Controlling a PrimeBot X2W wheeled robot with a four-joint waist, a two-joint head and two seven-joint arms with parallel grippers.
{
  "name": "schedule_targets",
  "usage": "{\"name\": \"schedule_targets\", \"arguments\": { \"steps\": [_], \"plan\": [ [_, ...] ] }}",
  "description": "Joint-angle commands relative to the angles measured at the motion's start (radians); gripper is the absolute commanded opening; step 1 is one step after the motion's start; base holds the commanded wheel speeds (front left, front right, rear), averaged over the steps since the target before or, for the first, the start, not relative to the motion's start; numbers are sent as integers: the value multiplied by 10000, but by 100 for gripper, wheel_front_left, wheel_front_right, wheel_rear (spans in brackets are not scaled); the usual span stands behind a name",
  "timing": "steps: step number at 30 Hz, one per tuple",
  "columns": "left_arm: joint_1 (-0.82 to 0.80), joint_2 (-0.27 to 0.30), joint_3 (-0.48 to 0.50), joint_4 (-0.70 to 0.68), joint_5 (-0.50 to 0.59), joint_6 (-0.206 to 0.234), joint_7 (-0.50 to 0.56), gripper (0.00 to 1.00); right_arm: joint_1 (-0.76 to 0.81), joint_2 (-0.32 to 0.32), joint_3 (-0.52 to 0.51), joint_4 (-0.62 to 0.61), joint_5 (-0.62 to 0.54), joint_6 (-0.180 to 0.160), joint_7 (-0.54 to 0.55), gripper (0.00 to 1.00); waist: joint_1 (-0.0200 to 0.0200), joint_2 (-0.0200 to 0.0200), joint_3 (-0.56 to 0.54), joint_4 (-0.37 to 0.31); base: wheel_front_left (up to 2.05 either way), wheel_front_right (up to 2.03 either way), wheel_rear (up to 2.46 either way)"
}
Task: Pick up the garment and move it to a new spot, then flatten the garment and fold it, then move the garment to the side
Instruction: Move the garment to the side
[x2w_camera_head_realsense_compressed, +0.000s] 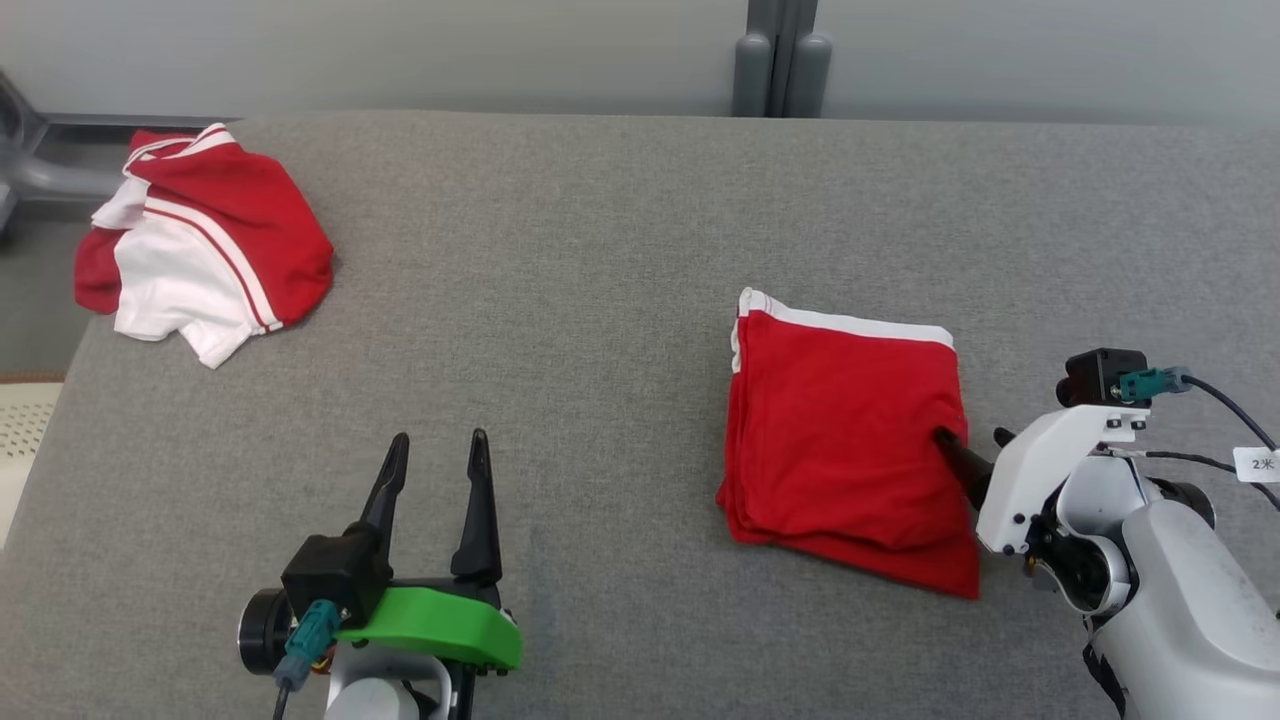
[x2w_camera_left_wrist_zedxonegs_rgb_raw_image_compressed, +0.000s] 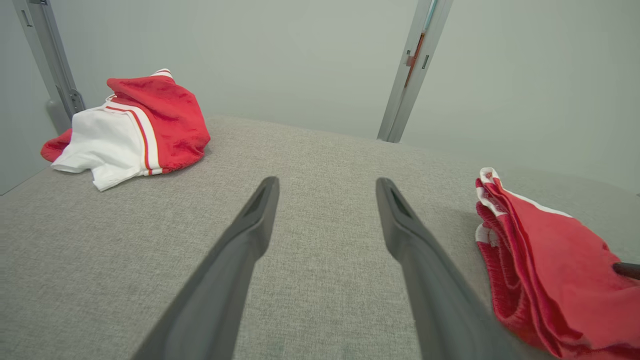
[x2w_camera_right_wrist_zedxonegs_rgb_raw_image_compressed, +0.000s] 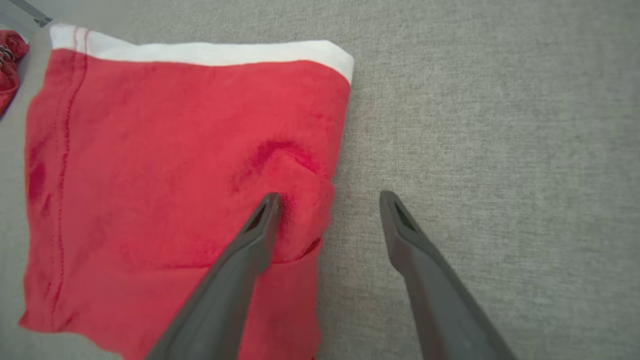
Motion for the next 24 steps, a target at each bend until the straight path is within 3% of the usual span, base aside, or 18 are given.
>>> {"name": "schedule_targets", "arguments": {
  "steps": [1, 4, 5, 6, 8, 16, 24],
  "plan": [
    [-159, 14, 32, -44, 144, -8, -6, 100, -192, -26, 114, 233, 161, -11, 90, 100, 0, 0, 244, 240, 0, 0, 0],
    [-157, 14, 33, -89, 129, -1, -6, 100, -414, -46, 314, 693, 425, -11, 196, 100, 0, 0, 315, 283, 0, 0, 0],
    [-157, 14, 33, -98, 148, 2, -6, 100, -490, -70, 405, 835, 481, -11, 161, 90, 0, 0, 340, 289, 0, 0, 0],
    [-158, 14, 31, -104, 165, 4, -6, 100, -542, -75, 475, 955, 534, -11, 97, 45, 0, 0, 357, 289, 0, 0, 0],
    [-154, 13, 17, -125, 177, 8, -6, 100, -637, -123, 708, 1175, 593, -11, -53, 0, 0, 0, 391, 272, 0, 0, 0],
    [-153, 41, -67, -267, 341, -49, -6, 100, -1299, -543, 1635, 1323, 859, -13, -1104, 0, 0, 0, 539, -431, 0, 0, 0],
    [-407, 131, -172, -437, 507, -107, -3, 100, -2002, -1213, 2005, 1772, 807, -13, -2044, 0, 0, 0, 896, -2575, 0, 0, 0]
  ]
}}
